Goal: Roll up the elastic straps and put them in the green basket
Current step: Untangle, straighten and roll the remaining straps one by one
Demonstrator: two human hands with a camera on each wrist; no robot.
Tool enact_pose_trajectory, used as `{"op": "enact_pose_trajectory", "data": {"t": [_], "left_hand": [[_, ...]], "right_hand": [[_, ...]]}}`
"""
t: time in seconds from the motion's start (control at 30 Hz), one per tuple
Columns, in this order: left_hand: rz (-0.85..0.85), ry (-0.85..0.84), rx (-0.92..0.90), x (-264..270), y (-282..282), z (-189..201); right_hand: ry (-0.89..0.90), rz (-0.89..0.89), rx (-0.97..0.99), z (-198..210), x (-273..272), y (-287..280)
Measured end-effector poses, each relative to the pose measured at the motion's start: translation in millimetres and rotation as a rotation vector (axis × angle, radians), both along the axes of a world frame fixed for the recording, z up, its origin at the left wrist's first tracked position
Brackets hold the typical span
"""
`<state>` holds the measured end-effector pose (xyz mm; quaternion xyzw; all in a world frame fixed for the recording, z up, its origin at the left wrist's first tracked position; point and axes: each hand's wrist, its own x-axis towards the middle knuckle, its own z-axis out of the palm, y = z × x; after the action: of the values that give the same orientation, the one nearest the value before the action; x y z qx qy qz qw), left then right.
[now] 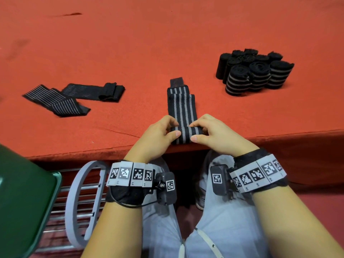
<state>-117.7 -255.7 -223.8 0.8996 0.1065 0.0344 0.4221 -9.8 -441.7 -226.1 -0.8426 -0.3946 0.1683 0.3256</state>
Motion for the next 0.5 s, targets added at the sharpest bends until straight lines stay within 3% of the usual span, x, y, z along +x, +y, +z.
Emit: {"op": "enact_pose_trajectory", "data": {"t": [0.5], "left_hand": [[0.02,-0.097,0.093,6.8,-1.6,-0.2]], "right_hand": [[-0.009,-0.086,0.07,-7.0,1.4,4.7]]}}
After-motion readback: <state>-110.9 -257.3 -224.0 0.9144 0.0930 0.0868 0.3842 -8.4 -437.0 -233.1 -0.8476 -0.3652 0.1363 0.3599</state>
